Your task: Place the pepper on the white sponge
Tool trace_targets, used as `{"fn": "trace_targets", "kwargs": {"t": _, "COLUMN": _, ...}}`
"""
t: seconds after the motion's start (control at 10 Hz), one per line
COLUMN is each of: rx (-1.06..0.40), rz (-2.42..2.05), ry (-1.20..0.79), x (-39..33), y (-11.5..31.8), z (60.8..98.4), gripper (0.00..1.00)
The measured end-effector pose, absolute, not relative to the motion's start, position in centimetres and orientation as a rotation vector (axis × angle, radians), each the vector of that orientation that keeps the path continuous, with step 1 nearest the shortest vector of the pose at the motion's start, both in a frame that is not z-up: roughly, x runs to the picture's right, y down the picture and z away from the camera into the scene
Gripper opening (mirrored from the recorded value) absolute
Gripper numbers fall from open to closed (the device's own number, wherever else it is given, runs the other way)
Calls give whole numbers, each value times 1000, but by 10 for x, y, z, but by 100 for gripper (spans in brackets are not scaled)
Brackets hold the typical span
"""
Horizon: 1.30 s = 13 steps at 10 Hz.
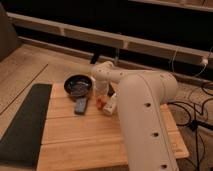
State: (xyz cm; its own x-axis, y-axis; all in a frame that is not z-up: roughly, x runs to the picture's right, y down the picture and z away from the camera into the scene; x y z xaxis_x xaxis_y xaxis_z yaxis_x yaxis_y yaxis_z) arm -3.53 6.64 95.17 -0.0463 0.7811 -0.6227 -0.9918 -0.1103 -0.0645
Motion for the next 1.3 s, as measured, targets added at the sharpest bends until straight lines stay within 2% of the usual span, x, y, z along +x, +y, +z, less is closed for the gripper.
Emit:
{"fn": "trace_targets", "kwargs": {"t": 0.2, "rx": -579, "rz": 1611, "ry": 426, "x": -33, "y": 48, "z": 947, "gripper": 0}}
{"fn": "trace_targets", "kwargs": {"t": 0.4, "rx": -486, "rz": 1586, "ry": 377, "x": -31, "y": 7, "z": 924, "gripper": 0}}
{"fn": "trace_targets", "kwargs": {"t": 0.6, "rx": -447, "rz": 1530, "ry": 310, "x": -56, "y": -15, "z": 893, "gripper": 0}}
{"fn": "trace_targets", "kwargs": {"t": 1.0, "rx": -484, "rz": 1389, "ry": 234, "x": -132, "y": 9, "z": 849, "gripper": 0}}
{"fn": "trace_targets", "kwargs": {"t": 1.3, "rx": -510, "rz": 1301, "ry": 229, "x": -166, "y": 34, "z": 838, "gripper": 0}}
